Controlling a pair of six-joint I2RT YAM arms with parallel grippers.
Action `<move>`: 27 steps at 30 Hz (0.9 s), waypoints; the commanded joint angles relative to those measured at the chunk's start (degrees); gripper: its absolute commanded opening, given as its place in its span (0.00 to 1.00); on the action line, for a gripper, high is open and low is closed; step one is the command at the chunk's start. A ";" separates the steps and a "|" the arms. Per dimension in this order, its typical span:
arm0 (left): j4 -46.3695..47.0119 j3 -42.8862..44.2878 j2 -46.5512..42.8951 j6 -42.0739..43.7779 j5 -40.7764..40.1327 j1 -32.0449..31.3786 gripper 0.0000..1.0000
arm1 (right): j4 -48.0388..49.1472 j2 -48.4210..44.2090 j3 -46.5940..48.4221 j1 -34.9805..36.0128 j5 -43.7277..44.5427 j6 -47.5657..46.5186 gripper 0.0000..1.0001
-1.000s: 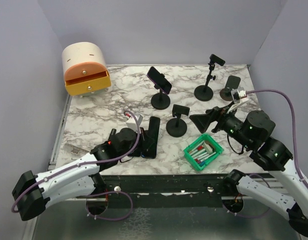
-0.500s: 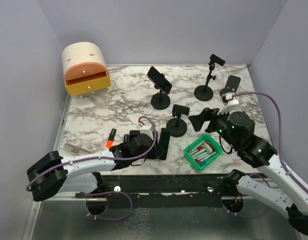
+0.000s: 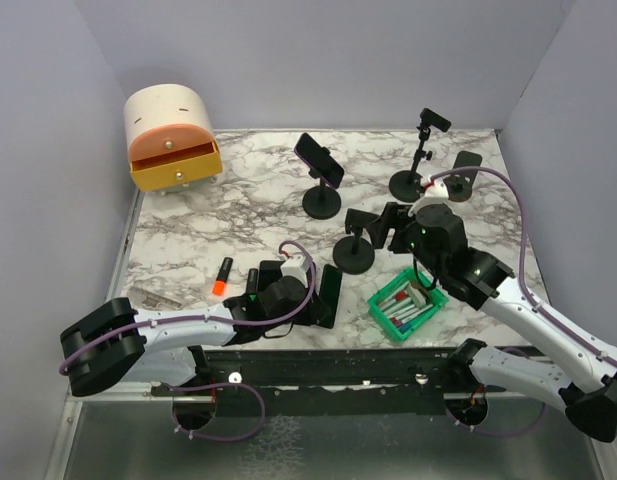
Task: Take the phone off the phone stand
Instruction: Pick up the phone stand at the center of the board.
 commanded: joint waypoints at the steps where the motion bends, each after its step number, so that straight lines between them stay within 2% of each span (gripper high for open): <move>1: 4.92 -0.41 -0.17 -0.32 -0.86 -0.45 0.00 | 3.57 2.10 1.46 -0.08 3.11 -0.01 0.70; 17: 5.75 -1.92 -1.87 0.00 -0.82 -0.54 0.00 | 4.91 5.11 2.09 -1.07 3.14 -1.39 0.24; 22: 6.26 -1.69 -1.40 0.15 -0.86 -0.59 0.00 | 4.02 4.69 4.45 -1.08 4.15 -3.65 0.01; 27: 7.34 -0.21 0.78 0.76 -0.20 -0.54 0.00 | 1.66 3.98 9.11 -1.08 8.50 -7.02 0.00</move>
